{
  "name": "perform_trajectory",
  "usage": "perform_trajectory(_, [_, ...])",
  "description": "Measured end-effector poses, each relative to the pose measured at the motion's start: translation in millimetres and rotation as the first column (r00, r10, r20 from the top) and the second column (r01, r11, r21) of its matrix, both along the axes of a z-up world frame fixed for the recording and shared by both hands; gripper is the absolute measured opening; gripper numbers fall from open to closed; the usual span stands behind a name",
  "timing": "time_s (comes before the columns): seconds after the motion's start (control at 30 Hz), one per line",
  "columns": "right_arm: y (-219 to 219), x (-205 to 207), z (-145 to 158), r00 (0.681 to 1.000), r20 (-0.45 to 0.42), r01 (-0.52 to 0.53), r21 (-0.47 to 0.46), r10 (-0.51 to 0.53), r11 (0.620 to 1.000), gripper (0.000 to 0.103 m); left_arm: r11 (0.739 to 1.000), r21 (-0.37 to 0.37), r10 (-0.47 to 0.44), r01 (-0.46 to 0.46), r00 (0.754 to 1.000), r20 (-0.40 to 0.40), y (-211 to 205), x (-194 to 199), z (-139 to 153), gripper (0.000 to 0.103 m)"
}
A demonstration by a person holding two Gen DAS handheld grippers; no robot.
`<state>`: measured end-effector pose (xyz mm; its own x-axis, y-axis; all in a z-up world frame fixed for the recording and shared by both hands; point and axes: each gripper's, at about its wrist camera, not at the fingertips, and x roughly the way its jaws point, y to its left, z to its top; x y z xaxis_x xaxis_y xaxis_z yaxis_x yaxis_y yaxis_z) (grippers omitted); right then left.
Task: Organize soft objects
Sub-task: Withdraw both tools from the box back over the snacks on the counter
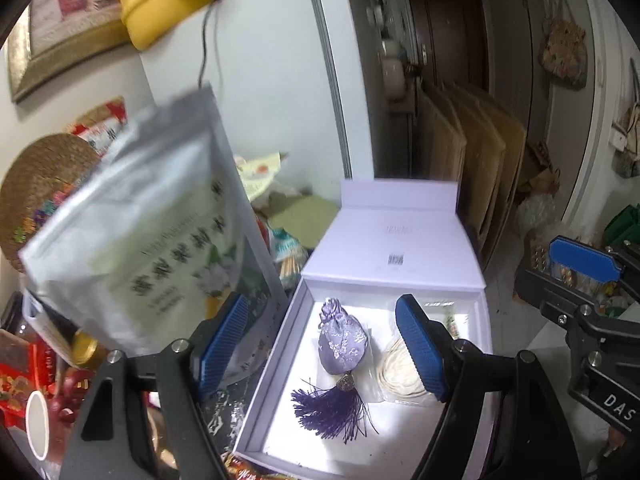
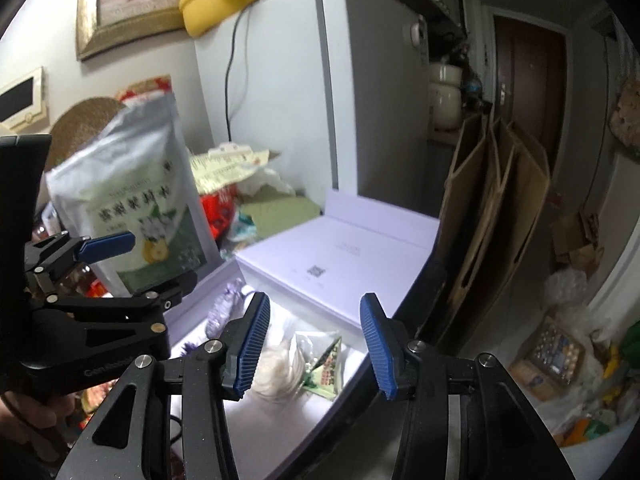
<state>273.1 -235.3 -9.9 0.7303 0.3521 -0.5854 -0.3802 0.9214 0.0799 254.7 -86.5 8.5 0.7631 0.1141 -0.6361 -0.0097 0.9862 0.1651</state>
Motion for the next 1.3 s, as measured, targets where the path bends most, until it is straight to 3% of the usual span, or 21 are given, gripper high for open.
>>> perform_trajectory(0.23, [-3.8,-38.9,35.2,0.997,0.078,-0.009,0.019,0.007,1.0,0.049,1.0,-0.01,0.007,-0.006,0.994,0.106,-0.8,-46.8,40.6,0.077])
perform_trajectory(0.5, [-3.5,-88.9,58.0,0.989,0.143,-0.031,0.02,0.028,0.999,0.054,0.998,-0.06,-0.004,0.014,0.987,0.162,3.7,-99.4,61.6,0.077])
perform_trajectory(0.57, [-3.9,-100.8,60.7,0.988,0.15,-0.038,0.024,0.034,0.999,0.06,0.998,-0.066,-0.005,0.017,0.984,0.175,4.7,-113.1,64.8,0.077])
perform_trajectory(0.7, [-6.2,-123.0,65.0,0.987,0.159,-0.036,0.03,0.031,0.999,0.06,0.998,-0.065,-0.006,0.019,0.98,0.199,5.6,-135.9,68.2,0.08])
perform_trajectory(1.03, [0.4,-181.5,69.1,0.98,0.191,-0.053,0.013,0.049,0.999,0.076,0.997,-0.082,0.007,0.012,0.974,0.228,13.1,-191.6,64.2,0.08])
perform_trajectory(1.3, [7.9,-211.8,57.2,0.98,0.179,-0.094,0.026,0.088,0.995,0.076,0.995,-0.097,0.038,-0.019,0.981,0.193,26.6,-220.9,46.9,0.08])
